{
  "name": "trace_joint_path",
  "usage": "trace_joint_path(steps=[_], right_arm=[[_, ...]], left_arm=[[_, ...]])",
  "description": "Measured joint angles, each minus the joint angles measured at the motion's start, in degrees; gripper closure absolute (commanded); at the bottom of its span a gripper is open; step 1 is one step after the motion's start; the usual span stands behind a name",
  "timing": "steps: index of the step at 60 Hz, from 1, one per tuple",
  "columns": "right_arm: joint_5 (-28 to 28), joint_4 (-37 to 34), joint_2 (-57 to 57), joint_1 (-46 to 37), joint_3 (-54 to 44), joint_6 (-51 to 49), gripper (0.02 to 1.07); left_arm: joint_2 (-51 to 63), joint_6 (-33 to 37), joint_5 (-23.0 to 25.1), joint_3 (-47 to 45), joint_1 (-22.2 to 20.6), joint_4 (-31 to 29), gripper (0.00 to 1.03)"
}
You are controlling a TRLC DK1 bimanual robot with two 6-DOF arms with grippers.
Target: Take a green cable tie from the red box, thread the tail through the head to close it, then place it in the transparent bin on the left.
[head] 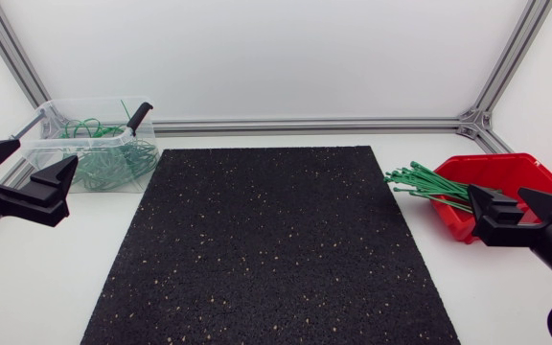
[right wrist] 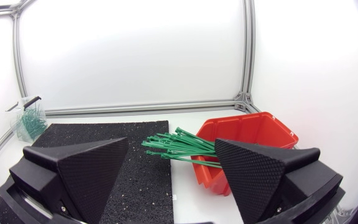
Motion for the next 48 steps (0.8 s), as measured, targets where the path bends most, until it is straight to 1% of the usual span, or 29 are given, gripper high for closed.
trace_joint_path(steps=[12, 34, 48], right_arm=[[0.83, 4.02, -5.92, 1.20, -6.14, -0.42, 0.06], [1.81, 11.91, -16.92, 3.39, -17.31, -1.51, 0.07], [2.32, 12.24, -18.05, 3.50, -18.16, -1.88, 0.07]], left_arm=[[-6.80, -3.37, -1.09, -5.81, -0.20, 1.25, 0.03], [-18.05, -9.25, -5.05, -16.48, -2.56, 2.08, 0.03], [-25.05, -12.63, -7.21, -23.06, -3.98, 2.16, 0.03]])
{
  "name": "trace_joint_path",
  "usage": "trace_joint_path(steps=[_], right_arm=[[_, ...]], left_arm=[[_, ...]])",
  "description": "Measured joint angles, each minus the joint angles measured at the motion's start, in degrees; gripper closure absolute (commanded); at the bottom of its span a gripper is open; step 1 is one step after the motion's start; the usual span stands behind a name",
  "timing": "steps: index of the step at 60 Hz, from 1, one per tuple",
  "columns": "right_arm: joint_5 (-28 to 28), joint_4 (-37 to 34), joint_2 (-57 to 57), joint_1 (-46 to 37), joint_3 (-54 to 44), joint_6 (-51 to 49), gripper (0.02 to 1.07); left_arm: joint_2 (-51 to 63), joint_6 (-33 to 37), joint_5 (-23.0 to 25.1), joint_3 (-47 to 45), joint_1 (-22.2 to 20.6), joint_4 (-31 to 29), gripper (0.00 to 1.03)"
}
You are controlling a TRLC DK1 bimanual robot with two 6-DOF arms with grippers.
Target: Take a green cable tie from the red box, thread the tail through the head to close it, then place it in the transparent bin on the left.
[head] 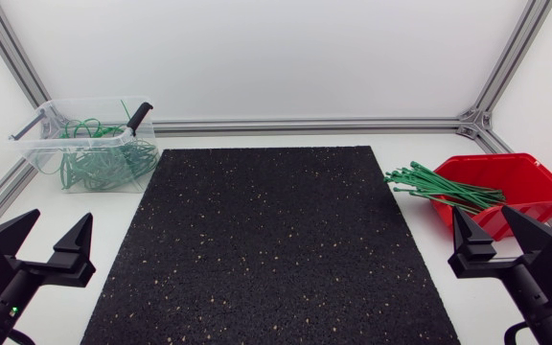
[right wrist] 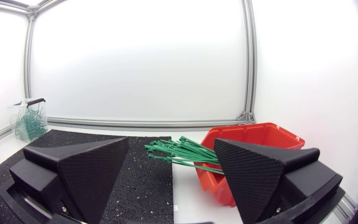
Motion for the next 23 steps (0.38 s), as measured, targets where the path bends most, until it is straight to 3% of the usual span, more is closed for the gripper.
trace_joint_path(steps=[23], right_arm=[[0.00, 0.00, 0.00, 0.00, -0.02, 0.00, 0.07]], left_arm=[[-4.68, -2.54, -1.90, -2.91, -0.72, 1.64, 0.03]])
